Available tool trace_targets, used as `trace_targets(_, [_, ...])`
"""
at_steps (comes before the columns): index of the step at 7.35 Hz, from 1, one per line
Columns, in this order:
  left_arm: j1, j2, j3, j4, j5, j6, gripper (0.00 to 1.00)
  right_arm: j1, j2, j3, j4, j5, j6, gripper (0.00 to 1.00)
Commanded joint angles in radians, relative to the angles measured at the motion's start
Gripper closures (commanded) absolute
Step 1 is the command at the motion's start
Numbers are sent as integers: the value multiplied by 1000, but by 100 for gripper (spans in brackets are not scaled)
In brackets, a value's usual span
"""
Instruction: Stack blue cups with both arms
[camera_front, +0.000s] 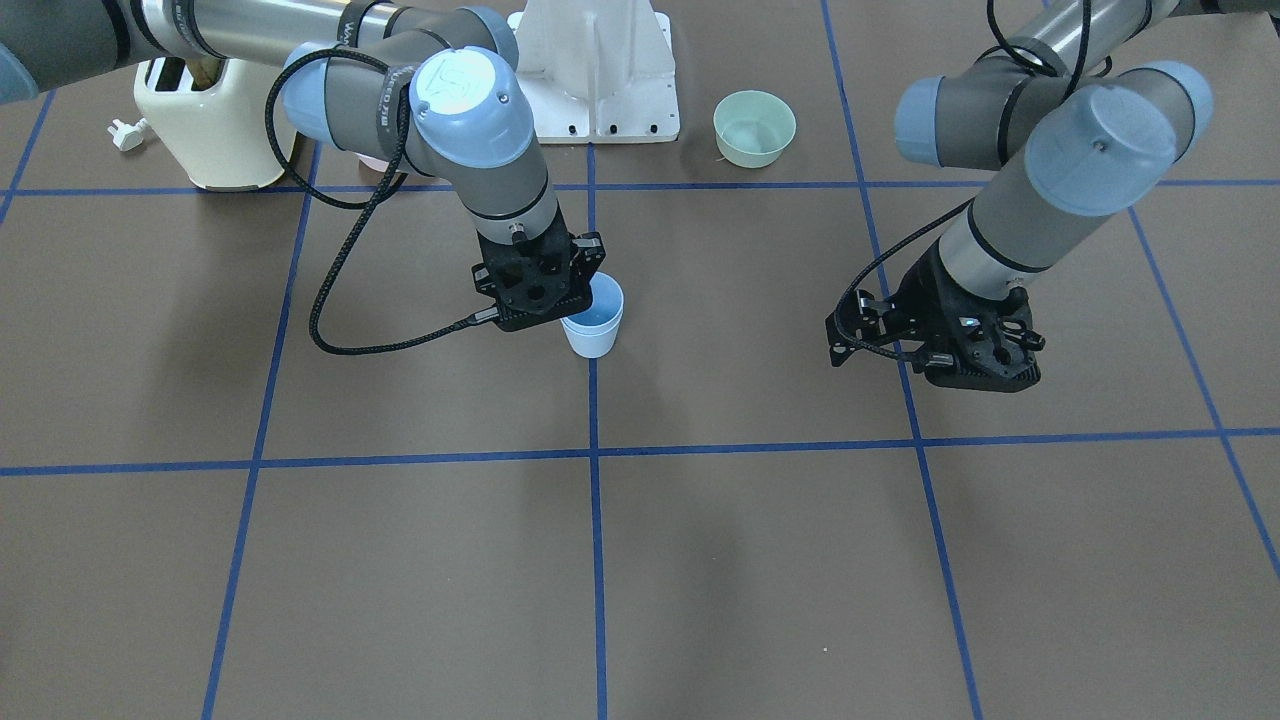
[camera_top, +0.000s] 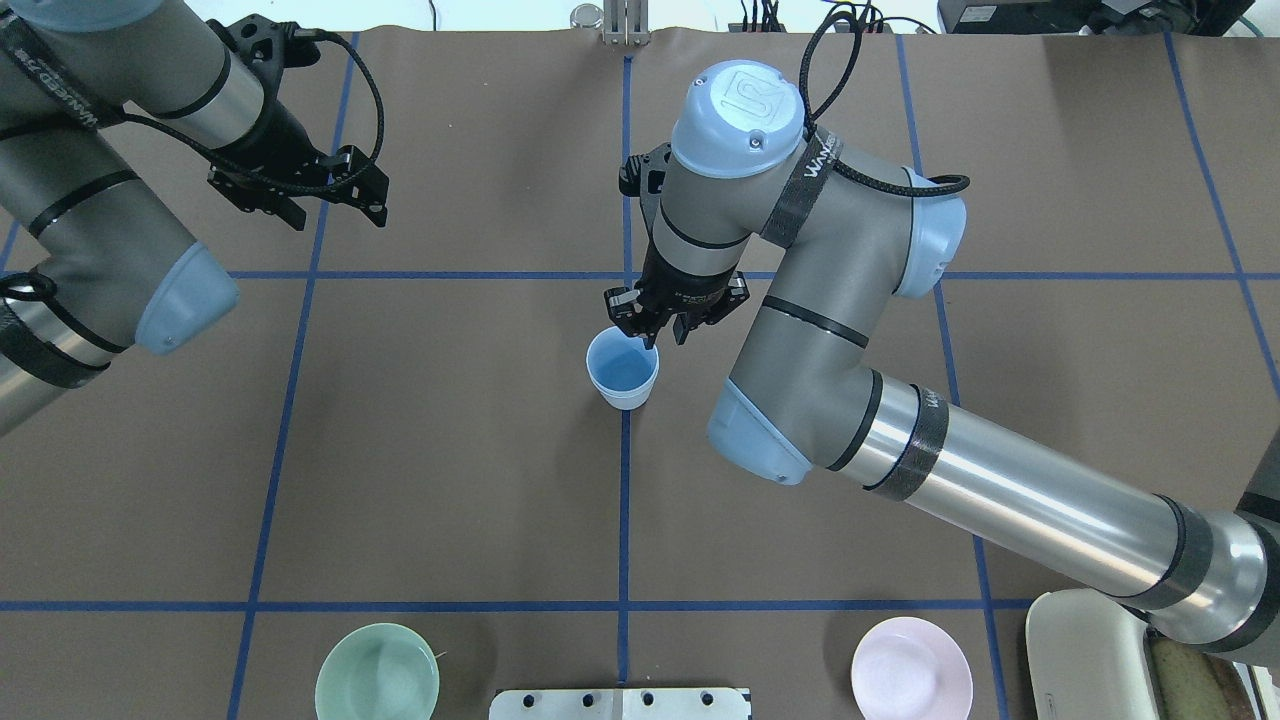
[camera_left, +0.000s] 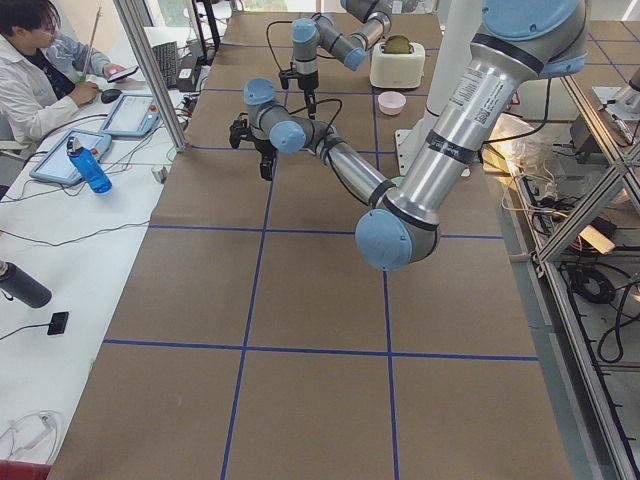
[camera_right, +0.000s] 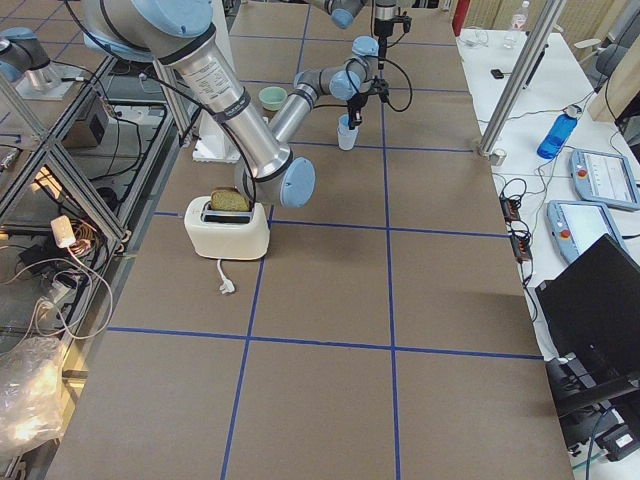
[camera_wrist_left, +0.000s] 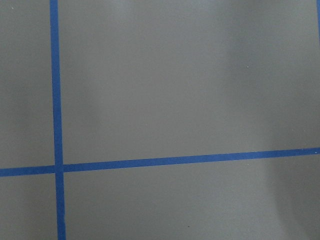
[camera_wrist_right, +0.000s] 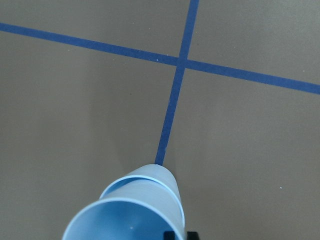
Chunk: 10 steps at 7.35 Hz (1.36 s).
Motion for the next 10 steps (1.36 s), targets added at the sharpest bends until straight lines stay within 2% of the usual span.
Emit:
trace_targets(1, [0,-1,0,1,0,-1,5,1,-1,1,1,2,2,4])
trace_targets(2, [-2,-1,0,1,0,-1,5,1,-2,12,1,0,2,0])
trace_targets(3, [-15,-1,0,1,-5,0,4,18,-37,67,1,-2,0,0])
trace_targets(4, [-54,2,0,1,-61,28,4,77,-141,160,2,3,-19,0])
trace_targets(6, [-147,42,-1,39,-95,202,2,252,-269,233,11,23,-99,0])
trace_targets(7, [-199,46,-3,105,-101,341,2,310,-324,236,11,3,-101,0])
trace_targets(8, [-262,43,-8,216,-107,488,2,433,-378,241,1,32,-143,0])
trace_targets(9, [-307,45,-3,275,-107,613,1,513,-436,232,-25,64,-312,0])
trace_targets(10, [-345,49,0,320,-106,704,1,597,-475,230,-103,64,-498,0])
